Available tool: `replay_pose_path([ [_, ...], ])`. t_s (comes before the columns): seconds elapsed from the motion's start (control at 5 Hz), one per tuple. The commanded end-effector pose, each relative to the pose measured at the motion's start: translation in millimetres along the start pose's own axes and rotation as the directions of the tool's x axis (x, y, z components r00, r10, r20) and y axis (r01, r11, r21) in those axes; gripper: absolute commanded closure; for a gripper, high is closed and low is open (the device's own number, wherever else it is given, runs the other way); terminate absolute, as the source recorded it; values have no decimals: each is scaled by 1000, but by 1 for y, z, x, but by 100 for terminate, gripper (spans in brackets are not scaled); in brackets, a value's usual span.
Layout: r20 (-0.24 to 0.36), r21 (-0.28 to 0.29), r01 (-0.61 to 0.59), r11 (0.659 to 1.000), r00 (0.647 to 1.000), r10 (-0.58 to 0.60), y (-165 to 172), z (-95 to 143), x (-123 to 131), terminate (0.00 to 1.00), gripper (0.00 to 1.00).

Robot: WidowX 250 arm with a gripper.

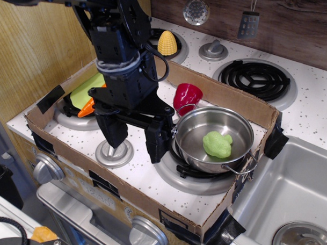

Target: Take broccoli out of pan

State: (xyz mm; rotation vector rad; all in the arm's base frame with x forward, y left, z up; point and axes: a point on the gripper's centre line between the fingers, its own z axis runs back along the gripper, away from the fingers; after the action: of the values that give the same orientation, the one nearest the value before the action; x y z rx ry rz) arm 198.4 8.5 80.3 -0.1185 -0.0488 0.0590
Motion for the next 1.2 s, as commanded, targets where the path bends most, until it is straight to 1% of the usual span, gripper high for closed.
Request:
replay_pose_path([
  [0.0,0,0,0,1000,1000,0,0,0,0,0,0],
  [0.2,15,99,31,995,999,-32,1,32,10,0,0],
  [0.4,32,186,41,982,998,-47,-3,51,7,0,0],
  [0.6,51,212,39,976,997,-51,-16,60,8,0,0],
  [0.8,122,193,78,978,987,-103,-35,58,19,0,0],
  [1.0,146,171,111,979,980,-136,-51,55,36,0,0],
])
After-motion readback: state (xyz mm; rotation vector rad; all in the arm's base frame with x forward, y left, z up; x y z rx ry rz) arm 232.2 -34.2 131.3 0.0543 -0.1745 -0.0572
